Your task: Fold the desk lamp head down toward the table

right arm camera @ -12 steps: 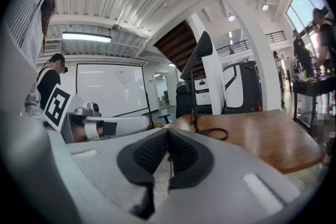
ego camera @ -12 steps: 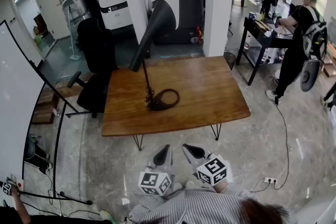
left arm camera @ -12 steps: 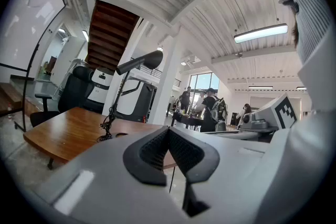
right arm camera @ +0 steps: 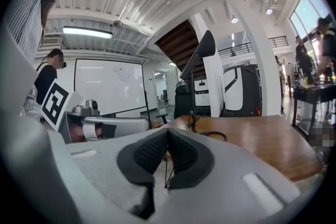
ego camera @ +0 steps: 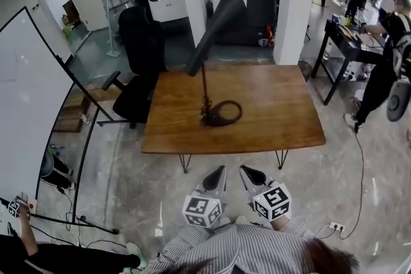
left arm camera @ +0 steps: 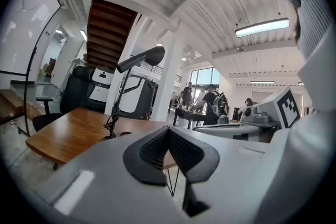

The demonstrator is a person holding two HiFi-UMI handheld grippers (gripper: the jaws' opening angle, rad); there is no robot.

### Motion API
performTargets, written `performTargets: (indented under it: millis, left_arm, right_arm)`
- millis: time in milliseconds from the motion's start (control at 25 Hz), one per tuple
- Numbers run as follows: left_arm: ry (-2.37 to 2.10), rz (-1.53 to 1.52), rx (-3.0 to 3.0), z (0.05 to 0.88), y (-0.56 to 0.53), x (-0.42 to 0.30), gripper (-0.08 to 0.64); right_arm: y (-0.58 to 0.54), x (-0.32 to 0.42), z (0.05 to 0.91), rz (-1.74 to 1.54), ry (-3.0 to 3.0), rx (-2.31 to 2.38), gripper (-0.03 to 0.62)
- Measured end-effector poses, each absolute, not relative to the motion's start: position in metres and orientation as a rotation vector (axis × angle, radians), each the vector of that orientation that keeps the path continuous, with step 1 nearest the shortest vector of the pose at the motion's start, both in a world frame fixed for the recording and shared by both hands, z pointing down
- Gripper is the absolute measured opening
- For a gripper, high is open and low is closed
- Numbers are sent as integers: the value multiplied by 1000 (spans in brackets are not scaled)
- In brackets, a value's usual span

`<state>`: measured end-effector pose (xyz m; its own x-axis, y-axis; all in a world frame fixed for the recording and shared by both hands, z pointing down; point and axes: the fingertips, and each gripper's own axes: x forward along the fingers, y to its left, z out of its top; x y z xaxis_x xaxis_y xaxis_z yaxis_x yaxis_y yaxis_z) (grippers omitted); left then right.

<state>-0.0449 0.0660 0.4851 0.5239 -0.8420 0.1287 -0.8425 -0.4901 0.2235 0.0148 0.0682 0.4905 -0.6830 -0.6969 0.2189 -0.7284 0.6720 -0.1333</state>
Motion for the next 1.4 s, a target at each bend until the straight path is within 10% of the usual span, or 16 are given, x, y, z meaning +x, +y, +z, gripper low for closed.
performTargets:
  millis: [1400]
  left_arm:
    - [-1545,-30,2392,517,2,-51,2]
  right_arm:
    - [3,21,526,447,-2825,1012,2]
